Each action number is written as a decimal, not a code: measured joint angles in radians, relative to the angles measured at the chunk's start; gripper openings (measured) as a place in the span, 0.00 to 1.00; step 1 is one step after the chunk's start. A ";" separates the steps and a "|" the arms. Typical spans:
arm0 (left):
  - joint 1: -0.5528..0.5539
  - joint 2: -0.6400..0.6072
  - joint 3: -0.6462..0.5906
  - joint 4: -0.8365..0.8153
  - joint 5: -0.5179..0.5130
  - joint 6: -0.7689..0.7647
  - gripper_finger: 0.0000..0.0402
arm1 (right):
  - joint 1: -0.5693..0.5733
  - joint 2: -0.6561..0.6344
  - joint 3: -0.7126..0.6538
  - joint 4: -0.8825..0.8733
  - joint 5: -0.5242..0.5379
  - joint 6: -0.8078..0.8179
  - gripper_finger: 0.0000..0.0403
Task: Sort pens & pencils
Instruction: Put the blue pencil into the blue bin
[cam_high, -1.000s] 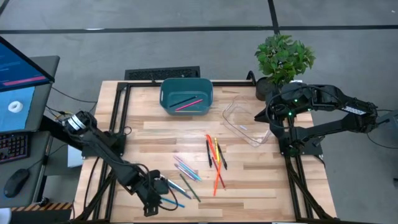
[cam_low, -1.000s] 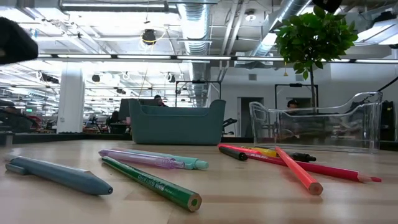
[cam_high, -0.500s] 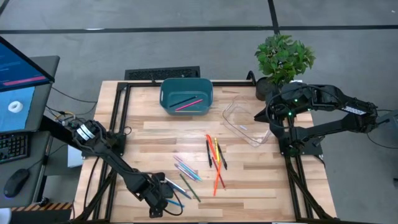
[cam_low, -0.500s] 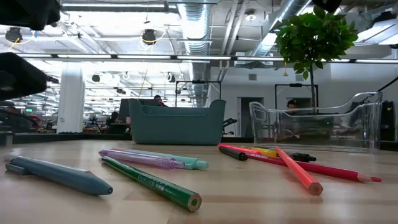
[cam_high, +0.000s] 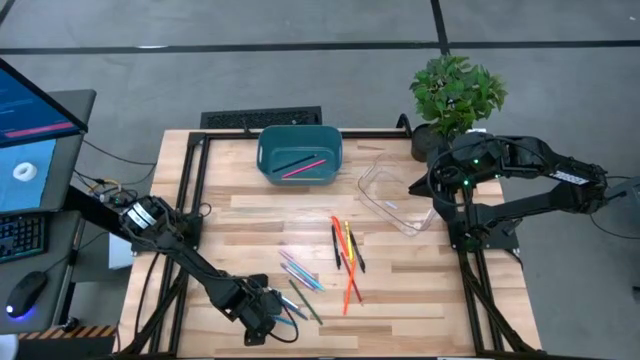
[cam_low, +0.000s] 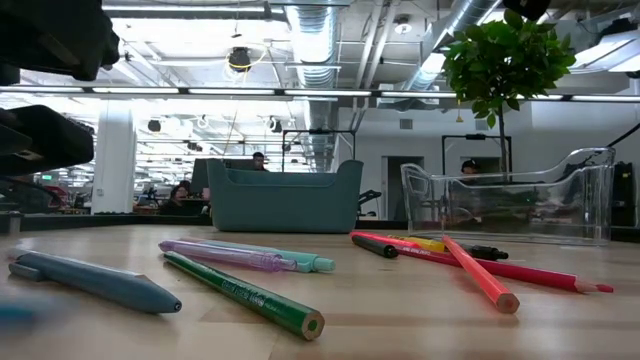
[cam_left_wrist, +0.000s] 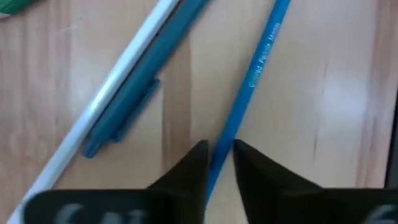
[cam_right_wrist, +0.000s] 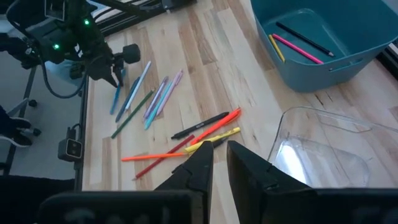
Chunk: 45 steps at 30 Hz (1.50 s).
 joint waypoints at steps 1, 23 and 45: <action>0.000 0.000 0.000 -0.004 -0.005 0.003 0.08 | 0.000 0.000 0.000 0.000 0.000 0.000 0.17; 0.033 -0.066 0.239 -0.259 -0.020 -0.025 0.01 | 0.000 0.000 0.000 0.000 0.001 -0.008 0.17; 0.715 -0.321 0.331 -0.472 -0.356 0.727 0.02 | 0.000 0.000 0.000 0.026 0.001 -0.035 0.17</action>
